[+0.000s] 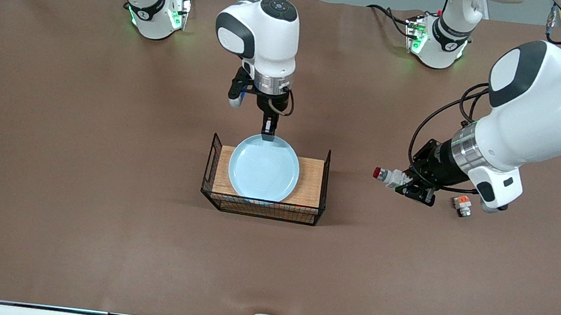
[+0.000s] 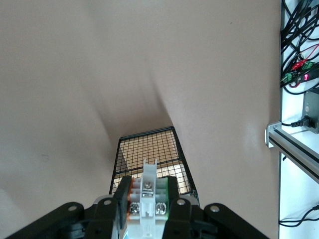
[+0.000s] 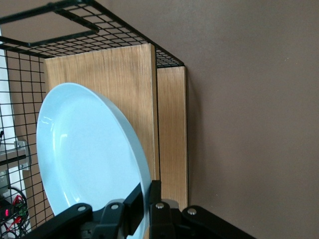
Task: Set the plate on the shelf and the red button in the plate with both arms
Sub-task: 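Lower the plate flat onto the wooden board with the right gripper, then open the right gripper and withdraw while the left gripper carries the button over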
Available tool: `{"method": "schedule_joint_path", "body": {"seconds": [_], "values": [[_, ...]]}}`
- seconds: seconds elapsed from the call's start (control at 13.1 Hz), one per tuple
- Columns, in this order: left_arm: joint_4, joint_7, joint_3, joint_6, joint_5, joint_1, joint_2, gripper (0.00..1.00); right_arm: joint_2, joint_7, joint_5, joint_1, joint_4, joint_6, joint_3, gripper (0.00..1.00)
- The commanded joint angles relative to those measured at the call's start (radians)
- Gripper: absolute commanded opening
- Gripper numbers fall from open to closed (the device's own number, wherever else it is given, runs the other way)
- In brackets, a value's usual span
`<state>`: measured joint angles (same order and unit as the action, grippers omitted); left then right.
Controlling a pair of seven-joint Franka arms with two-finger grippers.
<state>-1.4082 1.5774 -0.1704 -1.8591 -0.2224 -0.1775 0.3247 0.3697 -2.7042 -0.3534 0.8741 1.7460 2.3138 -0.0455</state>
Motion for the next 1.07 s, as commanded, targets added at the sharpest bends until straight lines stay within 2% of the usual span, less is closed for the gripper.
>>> {"method": "schedule_joint_path", "body": {"seconds": [0.0,0.23,0.38,0.53,0.61,0.68,0.76,0.99], "values": [[0.032,0.021,0.002,0.0,-0.011,-0.014,0.019,0.21,-0.005,-0.045,-0.035,-0.018,0.0,0.022,0.009,0.0],[0.032,0.044,0.002,0.0,-0.008,-0.04,0.019,0.21,-0.005,-0.045,-0.035,-0.024,0.0,0.029,0.009,0.01],[0.032,0.088,0.002,0.0,-0.003,-0.071,0.016,0.21,0.005,-0.045,-0.035,-0.023,-0.002,0.027,0.009,0.11],[0.032,0.137,0.002,0.0,-0.002,-0.099,0.013,0.21,0.005,-0.042,-0.036,-0.021,-0.003,0.027,0.01,0.31],[0.032,0.157,0.002,0.001,-0.003,-0.112,0.013,0.21,0.008,-0.036,-0.035,-0.021,-0.003,0.026,0.01,0.47],[0.032,0.182,0.002,0.0,-0.003,-0.135,0.014,0.21,0.015,-0.045,-0.033,-0.023,-0.008,0.021,0.01,0.89],[0.032,0.206,0.003,0.0,-0.003,-0.149,0.016,0.21,0.023,-0.046,-0.033,-0.018,-0.011,0.018,0.01,1.0],[0.032,0.26,0.003,0.0,-0.002,-0.198,0.02,0.21,0.025,-0.043,-0.033,-0.018,-0.013,0.018,0.01,1.0]]}}
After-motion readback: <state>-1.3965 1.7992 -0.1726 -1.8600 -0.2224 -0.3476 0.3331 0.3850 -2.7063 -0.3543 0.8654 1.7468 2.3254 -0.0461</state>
